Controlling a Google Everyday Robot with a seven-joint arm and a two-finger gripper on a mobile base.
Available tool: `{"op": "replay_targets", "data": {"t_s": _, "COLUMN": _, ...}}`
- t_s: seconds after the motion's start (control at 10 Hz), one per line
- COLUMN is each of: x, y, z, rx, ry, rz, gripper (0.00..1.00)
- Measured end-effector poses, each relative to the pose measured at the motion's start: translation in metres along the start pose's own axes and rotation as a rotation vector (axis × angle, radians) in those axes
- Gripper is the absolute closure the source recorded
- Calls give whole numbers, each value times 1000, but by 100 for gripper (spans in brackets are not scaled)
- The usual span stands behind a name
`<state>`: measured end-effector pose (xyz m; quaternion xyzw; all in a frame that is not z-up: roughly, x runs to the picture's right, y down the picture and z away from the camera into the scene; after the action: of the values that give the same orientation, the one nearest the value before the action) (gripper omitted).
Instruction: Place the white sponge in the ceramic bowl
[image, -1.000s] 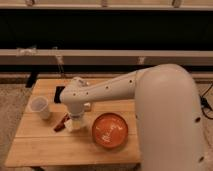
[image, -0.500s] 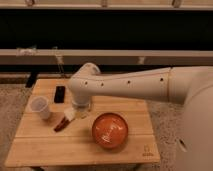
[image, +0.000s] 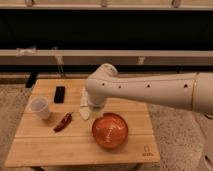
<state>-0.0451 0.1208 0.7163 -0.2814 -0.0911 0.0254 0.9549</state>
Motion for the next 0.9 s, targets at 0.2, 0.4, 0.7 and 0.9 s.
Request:
{"op": "replay_targets", "data": {"t_s": 0.2, "x": 36, "y": 8, "z": 25, "rx": -26, "ry": 46, "rz": 66, "gripper": 33}}
{"op": "replay_targets", "data": {"t_s": 0.4, "x": 70, "y": 15, "z": 48, "rx": -66, "ry": 94, "rz": 145, "gripper": 20}}
{"op": "replay_targets", "data": {"t_s": 0.7, "x": 96, "y": 17, "z": 61, "rx": -93, "ry": 145, "rz": 247, "gripper": 20}}
{"op": "replay_targets", "data": {"t_s": 0.9, "x": 106, "y": 16, "z": 59, "rx": -94, "ry": 158, "rz": 310, "gripper": 20}}
